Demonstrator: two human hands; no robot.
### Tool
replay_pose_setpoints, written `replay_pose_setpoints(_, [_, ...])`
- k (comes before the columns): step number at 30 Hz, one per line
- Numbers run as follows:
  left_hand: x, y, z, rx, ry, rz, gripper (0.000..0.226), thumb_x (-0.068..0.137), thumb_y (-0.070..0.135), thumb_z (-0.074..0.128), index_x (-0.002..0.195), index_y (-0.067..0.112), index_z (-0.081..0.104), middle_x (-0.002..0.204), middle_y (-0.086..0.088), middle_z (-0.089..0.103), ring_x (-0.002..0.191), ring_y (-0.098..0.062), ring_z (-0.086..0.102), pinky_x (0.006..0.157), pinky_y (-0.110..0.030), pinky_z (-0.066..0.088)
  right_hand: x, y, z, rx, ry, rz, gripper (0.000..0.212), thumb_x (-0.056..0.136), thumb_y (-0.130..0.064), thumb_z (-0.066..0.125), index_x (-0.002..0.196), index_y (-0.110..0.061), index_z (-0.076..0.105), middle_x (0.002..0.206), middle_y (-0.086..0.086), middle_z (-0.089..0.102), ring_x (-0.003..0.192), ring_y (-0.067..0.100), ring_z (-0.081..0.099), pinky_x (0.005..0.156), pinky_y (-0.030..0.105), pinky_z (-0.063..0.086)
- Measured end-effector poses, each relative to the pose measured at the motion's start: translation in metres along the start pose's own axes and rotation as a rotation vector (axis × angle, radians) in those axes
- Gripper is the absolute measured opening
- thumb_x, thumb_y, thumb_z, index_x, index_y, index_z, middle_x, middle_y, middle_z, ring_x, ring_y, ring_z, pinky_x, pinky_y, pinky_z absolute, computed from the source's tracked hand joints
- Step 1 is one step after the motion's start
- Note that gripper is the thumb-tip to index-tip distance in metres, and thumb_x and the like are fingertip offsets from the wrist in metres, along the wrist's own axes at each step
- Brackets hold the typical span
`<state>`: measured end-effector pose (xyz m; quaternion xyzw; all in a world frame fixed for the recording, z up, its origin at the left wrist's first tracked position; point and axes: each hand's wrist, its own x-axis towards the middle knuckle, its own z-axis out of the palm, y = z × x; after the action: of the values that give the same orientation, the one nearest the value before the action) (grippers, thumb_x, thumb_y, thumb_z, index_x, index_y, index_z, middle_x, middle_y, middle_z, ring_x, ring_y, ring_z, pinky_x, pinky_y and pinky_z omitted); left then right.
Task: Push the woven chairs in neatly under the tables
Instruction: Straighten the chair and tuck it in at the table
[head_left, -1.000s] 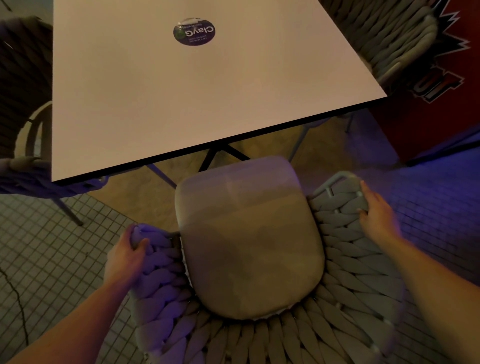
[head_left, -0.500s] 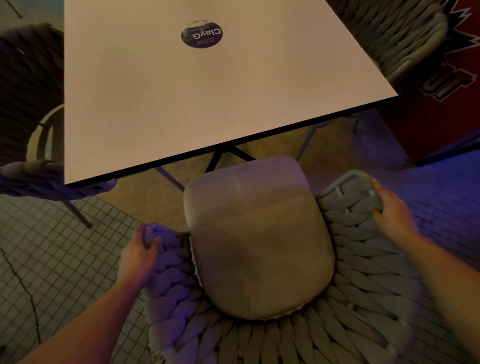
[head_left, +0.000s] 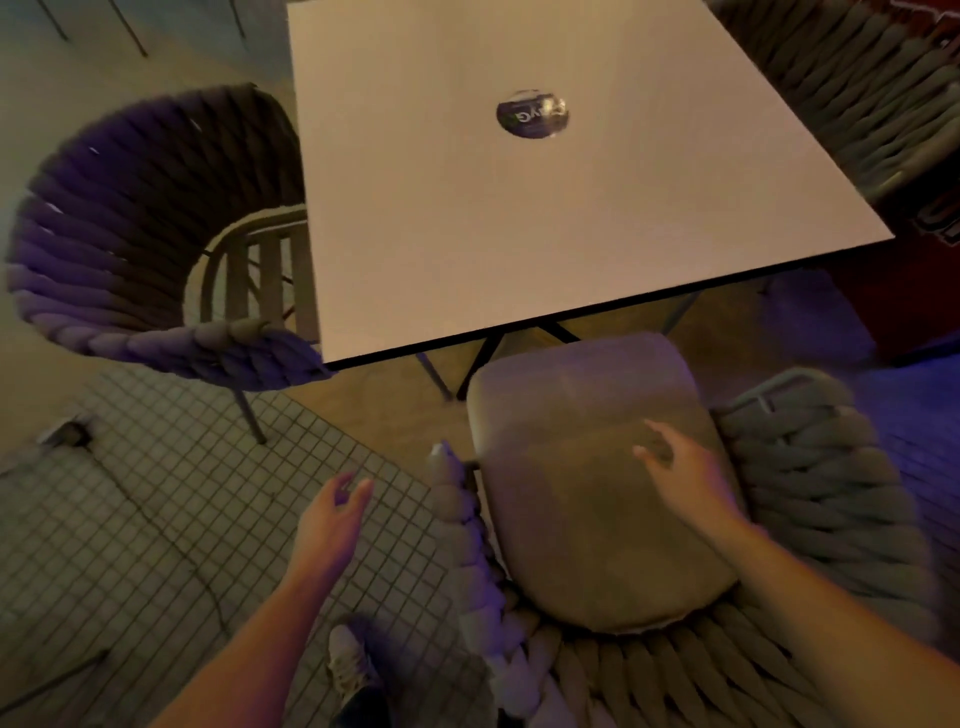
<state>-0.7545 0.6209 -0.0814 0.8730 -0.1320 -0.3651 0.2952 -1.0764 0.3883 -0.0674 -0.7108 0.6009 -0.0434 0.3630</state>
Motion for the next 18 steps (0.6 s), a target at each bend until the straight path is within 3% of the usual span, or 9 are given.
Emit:
replay_pose_setpoints(4, [0.017,-0.014,-0.068,-0.204,-0.063,-0.055,0.042,0.087,0.053,0.052,0.119,0.028,0.06,0.119,0.004,0.064,0.109,-0.017,0.06,0.096,-0.047,0.049,-0.022,-0.123,0.074,0.112,-0.096,-0.042,0.041,0.09,-0.025,0.06,0.128,-0.012,0.055,0.12,0.012,0.065,0.102,0.021,0.062,0.087,0.031,0.047])
replay_pose_setpoints(8, [0.047,-0.021,-0.156,-0.24,-0.098,0.072,0.019,0.086,0.05,0.054,0.09,0.037,0.067,0.093,0.014,0.069,0.094,-0.01,0.063,0.084,-0.036,0.051,-0.038,-0.244,0.142,0.076,-0.153,-0.103,0.044,0.089,-0.029,0.061,0.129,-0.013,0.054,0.122,0.01,0.063,0.105,0.021,0.061,0.083,0.025,0.04])
replay_pose_setpoints(12, [0.079,-0.038,-0.273,-0.209,-0.038,0.168,0.02,0.086,0.045,0.058,0.097,0.033,0.069,0.085,0.018,0.067,0.076,0.011,0.06,0.064,-0.009,0.042,-0.046,-0.361,0.207,0.004,-0.249,-0.128,0.05,0.089,-0.038,0.058,0.134,-0.019,0.049,0.129,0.009,0.059,0.113,0.023,0.057,0.084,0.027,0.04])
replay_pose_setpoints(15, [0.106,-0.05,-0.356,-0.199,-0.009,0.145,0.031,0.086,0.05,0.056,0.111,0.034,0.064,0.095,0.019,0.065,0.086,0.01,0.057,0.065,-0.011,0.039,-0.045,-0.443,0.249,0.007,-0.316,-0.193,0.054,0.089,-0.047,0.055,0.136,-0.024,0.045,0.133,0.004,0.056,0.116,0.021,0.056,0.092,0.036,0.046])
replay_pose_setpoints(18, [0.145,-0.058,-0.412,-0.203,0.05,0.113,0.045,0.086,0.052,0.055,0.125,0.029,0.059,0.109,0.016,0.062,0.099,0.002,0.057,0.071,-0.015,0.04,-0.026,-0.509,0.282,0.026,-0.335,-0.254,0.054,0.088,-0.05,0.053,0.137,-0.028,0.043,0.136,0.001,0.054,0.117,0.017,0.054,0.09,0.033,0.045])
